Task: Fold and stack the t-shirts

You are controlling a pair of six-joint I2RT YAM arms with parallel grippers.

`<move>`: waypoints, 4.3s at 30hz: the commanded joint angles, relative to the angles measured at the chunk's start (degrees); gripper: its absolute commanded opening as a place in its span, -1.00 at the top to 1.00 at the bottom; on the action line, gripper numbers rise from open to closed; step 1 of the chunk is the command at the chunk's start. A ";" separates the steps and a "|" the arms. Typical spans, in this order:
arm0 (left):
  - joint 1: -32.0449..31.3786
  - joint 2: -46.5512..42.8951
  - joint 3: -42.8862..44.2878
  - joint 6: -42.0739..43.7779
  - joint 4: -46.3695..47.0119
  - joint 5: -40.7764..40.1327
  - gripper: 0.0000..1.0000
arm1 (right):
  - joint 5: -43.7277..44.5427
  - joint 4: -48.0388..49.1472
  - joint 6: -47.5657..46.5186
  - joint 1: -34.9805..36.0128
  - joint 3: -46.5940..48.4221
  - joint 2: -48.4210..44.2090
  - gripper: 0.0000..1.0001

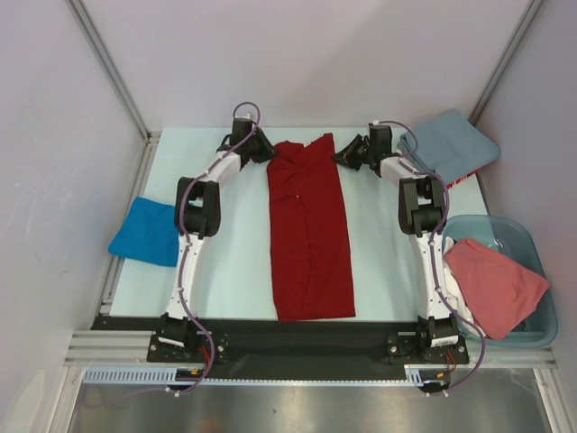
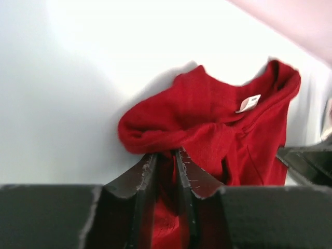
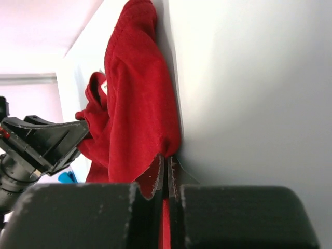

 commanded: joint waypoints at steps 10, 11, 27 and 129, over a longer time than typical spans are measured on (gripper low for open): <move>2.63 1.94 6.49 -4.65 8.76 1.40 -0.88 | 8.19 7.50 3.65 -3.92 -10.34 -4.61 0.30; 2.54 1.24 6.14 -3.95 8.41 2.54 -0.92 | 7.22 7.24 3.21 -3.92 -10.17 -4.96 0.01; -2.29 -50.25 -64.39 1.41 13.60 -0.44 -0.73 | 9.56 -4.69 -15.41 1.35 -48.89 -40.27 -0.06; -40.88 -105.12 -109.97 -20.74 -0.56 -7.82 0.99 | 28.57 -34.60 5.23 42.23 -89.81 -103.24 1.00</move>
